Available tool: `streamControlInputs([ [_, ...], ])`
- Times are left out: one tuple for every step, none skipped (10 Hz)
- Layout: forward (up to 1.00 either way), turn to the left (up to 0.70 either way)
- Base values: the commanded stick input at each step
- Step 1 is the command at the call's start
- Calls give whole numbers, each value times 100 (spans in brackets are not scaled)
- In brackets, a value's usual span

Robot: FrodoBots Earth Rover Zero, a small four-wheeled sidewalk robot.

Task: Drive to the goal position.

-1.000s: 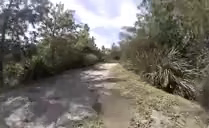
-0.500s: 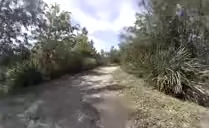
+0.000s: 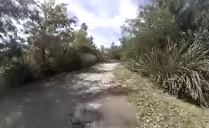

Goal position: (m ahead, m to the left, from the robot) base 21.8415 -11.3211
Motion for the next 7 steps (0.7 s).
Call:
streamControlInputs([
  [84,0],
  [84,0],
  [84,0],
  [84,0],
  [84,0],
  [84,0],
  [84,0],
])
